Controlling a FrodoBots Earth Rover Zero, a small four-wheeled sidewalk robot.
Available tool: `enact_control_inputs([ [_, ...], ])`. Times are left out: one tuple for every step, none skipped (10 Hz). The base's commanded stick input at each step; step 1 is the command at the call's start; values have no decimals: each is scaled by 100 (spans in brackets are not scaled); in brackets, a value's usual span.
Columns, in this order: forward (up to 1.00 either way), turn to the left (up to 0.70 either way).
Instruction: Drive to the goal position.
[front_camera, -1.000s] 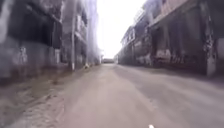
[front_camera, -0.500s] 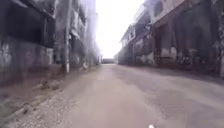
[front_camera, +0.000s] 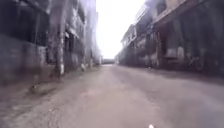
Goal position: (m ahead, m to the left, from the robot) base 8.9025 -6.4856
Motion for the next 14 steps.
enact_control_inputs([
  [100, 0],
  [100, 0],
  [100, 0],
  [100, 0],
  [100, 0],
  [100, 0],
  [100, 0],
  [100, 0],
  [100, 0],
  [100, 0],
  [100, 0],
  [100, 0],
  [100, 0],
  [100, 0],
])
